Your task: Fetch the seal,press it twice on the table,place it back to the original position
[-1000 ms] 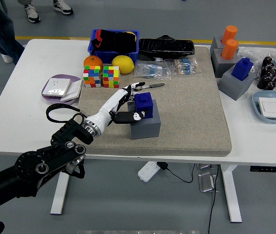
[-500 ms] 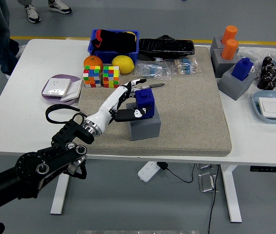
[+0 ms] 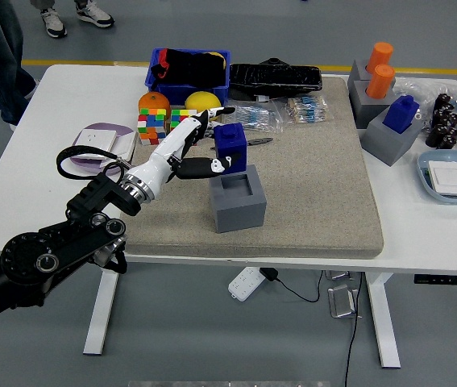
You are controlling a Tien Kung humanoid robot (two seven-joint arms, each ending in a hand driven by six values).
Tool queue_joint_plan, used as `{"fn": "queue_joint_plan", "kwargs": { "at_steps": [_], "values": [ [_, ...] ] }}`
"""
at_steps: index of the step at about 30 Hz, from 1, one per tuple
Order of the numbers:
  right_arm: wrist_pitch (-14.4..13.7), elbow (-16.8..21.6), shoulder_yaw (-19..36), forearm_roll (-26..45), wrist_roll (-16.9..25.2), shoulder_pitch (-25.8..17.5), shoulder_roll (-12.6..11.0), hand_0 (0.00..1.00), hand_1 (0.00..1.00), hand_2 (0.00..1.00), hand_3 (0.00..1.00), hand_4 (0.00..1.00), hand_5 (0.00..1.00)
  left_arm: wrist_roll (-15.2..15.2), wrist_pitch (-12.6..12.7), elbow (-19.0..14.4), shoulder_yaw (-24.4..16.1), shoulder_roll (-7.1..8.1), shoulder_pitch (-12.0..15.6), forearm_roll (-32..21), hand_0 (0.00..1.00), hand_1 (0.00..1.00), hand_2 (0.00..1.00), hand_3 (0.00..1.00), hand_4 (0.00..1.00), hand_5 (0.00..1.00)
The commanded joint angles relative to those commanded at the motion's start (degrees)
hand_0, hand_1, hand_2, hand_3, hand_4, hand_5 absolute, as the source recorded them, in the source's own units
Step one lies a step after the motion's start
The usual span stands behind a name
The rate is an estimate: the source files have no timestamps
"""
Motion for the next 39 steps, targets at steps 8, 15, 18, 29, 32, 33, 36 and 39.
{"fn": "queue_joint_plan", "kwargs": {
  "at_steps": [8,15,18,29,32,33,36,39],
  "values": [
    [0.0,0.0,0.2,-0.1,-0.1,0.0,0.2,0.8,0.709,0.701,0.663,0.778,0.554,-1.3,0.7,5.2,-1.2,2.63,-0.8,-0.9,0.848,0.495,0.38,0.874,0.605,0.002],
    [0.0,-0.1,0.5,-0.2,-0.1,0.0,0.3,0.8,0.708,0.7,0.662,0.779,0.555,-3.5,1.6,10.4,-0.3,1.41,0.9,-3.3,0.847,0.494,0.379,0.872,0.605,0.002],
    [-0.1,0.0,0.6,-0.1,0.0,0.1,0.3,0.8,0.708,0.7,0.662,0.779,0.555,-4.7,2.0,12.7,0.8,0.38,1.8,-4.9,0.847,0.494,0.379,0.872,0.605,0.002],
    [-0.1,0.1,0.3,-0.2,0.0,0.0,0.5,0.799,0.709,0.7,0.661,0.779,0.555,-8.0,3.4,18.3,2.7,-2.04,3.6,-9.3,0.847,0.495,0.379,0.868,0.605,0.002],
    [-0.1,0.1,0.1,-0.2,0.0,0.0,0.5,0.799,0.709,0.7,0.661,0.779,0.555,-9.1,3.7,19.7,3.4,-2.31,3.8,-10.7,0.847,0.495,0.379,0.868,0.605,0.002],
    [-0.1,0.1,0.1,-0.1,0.0,0.1,0.5,0.8,0.708,0.7,0.663,0.778,0.555,-9.5,3.9,20.1,3.5,-2.38,3.9,-11.3,0.846,0.493,0.376,0.866,0.606,0.002],
    [-0.1,0.1,0.0,-0.2,0.0,0.0,0.5,0.8,0.708,0.7,0.663,0.778,0.555,-10.7,4.5,21.0,4.2,-2.64,4.2,-12.3,0.846,0.493,0.376,0.866,0.606,0.002],
    [-0.1,0.1,0.0,-0.2,0.1,0.0,0.5,0.8,0.708,0.7,0.662,0.778,0.555,-11.7,5.2,21.8,4.7,-2.94,4.5,-13.2,0.844,0.492,0.376,0.866,0.607,0.002]
  ]
}}
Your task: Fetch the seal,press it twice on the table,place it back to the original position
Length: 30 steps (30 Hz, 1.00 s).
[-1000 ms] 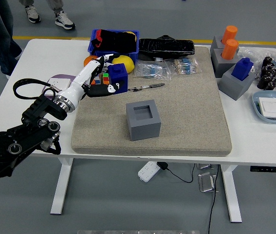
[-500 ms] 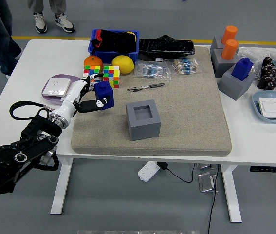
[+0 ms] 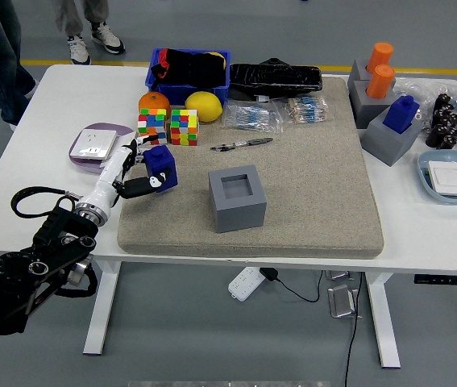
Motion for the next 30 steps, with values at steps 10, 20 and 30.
{"fn": "queue_joint_plan", "kwargs": {
  "at_steps": [10,20,30],
  "values": [
    [0.0,0.1,-0.6,0.1,0.1,0.0,-0.1,0.8,0.708,0.699,0.662,0.778,0.555,-2.1,1.3,1.8,1.9,-0.72,0.9,-2.0,0.844,0.49,0.375,0.864,0.607,0.002],
    [0.0,0.2,-0.8,0.2,0.1,-0.1,0.0,0.799,0.708,0.699,0.662,0.778,0.555,-3.1,1.9,3.1,3.0,-1.43,1.6,-3.2,0.841,0.491,0.375,0.862,0.61,0.002],
    [0.0,0.2,-0.4,0.2,0.1,0.0,0.0,0.799,0.707,0.699,0.661,0.778,0.553,-3.2,1.9,3.8,3.2,-1.3,1.7,-3.4,0.842,0.491,0.372,0.858,0.611,0.002]
  ]
}}
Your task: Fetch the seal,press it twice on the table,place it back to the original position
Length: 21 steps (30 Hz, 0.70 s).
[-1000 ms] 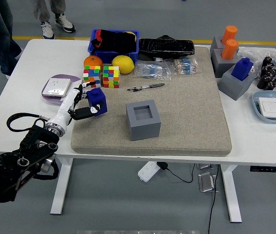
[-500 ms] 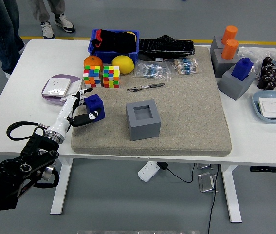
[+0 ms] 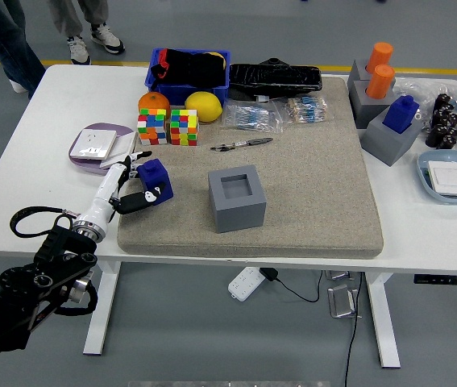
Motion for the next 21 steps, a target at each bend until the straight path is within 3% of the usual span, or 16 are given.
{"fn": "queue_joint_plan", "kwargs": {
  "at_steps": [5,9,21],
  "values": [
    [0.0,0.0,0.2,0.1,0.0,0.0,0.1,0.799,0.707,0.699,0.661,0.778,0.553,0.3,-0.3,-0.9,-0.5,0.41,0.2,0.8,0.842,0.491,0.372,0.858,0.611,0.002],
    [0.0,0.0,0.4,0.0,0.0,-0.1,0.1,0.799,0.708,0.699,0.661,0.778,0.553,1.0,-0.5,-3.7,-2.2,1.39,-0.2,3.0,0.841,0.49,0.371,0.857,0.612,0.002],
    [0.0,0.0,1.0,-0.1,-0.1,0.0,-0.1,0.799,0.707,0.699,0.661,0.778,0.554,6.0,-3.0,-16.6,-7.7,5.49,-3.3,10.8,0.841,0.49,0.37,0.856,0.613,0.002]
  ]
}}
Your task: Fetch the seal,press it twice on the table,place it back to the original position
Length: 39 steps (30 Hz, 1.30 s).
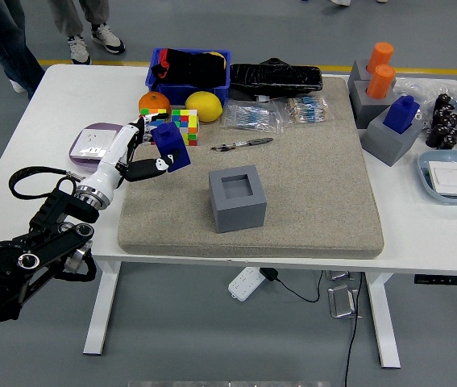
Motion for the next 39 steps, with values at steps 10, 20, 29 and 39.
{"fn": "queue_joint_plan", "kwargs": {
  "at_steps": [10,20,29,39],
  "values": [
    [0.1,0.0,-0.3,0.1,0.0,0.0,0.0,0.8,0.707,0.699,0.661,0.778,0.554,3.2,-2.1,-7.1,1.9,-0.2,-1.4,2.7,0.842,0.49,0.37,0.856,0.616,0.002],
    [0.1,0.0,-0.9,0.3,0.0,0.1,-0.2,0.799,0.707,0.699,0.661,0.778,0.553,4.1,-2.5,-5.7,5.5,-2.39,-2.6,2.9,0.842,0.49,0.372,0.856,0.615,0.002],
    [0.1,0.0,-1.6,0.5,0.0,0.2,-0.3,0.8,0.707,0.698,0.661,0.778,0.554,4.0,-2.1,-3.7,6.5,-4.5,-3.0,2.7,0.842,0.49,0.373,0.853,0.616,0.002],
    [0.1,0.0,-1.9,0.5,0.1,0.0,-0.4,0.799,0.707,0.698,0.66,0.778,0.554,3.9,-1.8,-3.0,7.6,-5.49,-2.7,2.3,0.842,0.492,0.373,0.852,0.614,0.002]
  ]
}}
